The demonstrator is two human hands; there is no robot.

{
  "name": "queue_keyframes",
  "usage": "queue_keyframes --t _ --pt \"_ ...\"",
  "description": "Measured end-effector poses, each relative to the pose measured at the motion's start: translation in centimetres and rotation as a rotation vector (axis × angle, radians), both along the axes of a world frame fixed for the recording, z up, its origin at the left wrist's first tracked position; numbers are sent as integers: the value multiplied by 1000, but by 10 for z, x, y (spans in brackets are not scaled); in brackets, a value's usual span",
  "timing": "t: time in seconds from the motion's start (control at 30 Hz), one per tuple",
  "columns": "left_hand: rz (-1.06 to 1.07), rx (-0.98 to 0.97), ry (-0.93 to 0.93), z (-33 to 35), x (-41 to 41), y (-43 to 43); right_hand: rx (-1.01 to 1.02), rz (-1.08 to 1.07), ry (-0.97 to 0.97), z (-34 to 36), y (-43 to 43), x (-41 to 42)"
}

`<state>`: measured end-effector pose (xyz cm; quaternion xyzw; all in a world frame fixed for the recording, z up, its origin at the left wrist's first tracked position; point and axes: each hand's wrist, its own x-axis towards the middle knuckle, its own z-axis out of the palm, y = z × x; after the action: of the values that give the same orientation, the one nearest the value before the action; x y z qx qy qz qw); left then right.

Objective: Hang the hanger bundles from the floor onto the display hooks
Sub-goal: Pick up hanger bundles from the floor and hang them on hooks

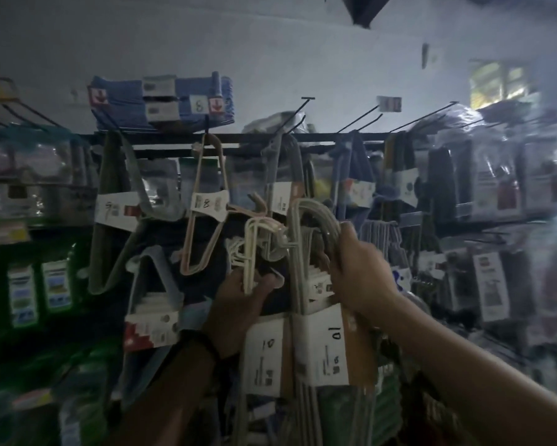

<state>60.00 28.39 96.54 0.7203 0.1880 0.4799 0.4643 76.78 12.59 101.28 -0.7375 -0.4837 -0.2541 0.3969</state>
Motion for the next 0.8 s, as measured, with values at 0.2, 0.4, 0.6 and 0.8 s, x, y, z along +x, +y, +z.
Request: queue_keyframes --t 0.2,0.4,0.6,0.8 --pt "-82 95 -55 28 12 81 86 -25 -25 34 11 63" --pt "54 405 16 82 36 123 62 -79 -25 80 55 105" --pt "-17 524 119 131 50 148 14 -231 -98 145 105 158" --pt "-180 579 280 174 79 139 -29 -226 -334 227 163 182"
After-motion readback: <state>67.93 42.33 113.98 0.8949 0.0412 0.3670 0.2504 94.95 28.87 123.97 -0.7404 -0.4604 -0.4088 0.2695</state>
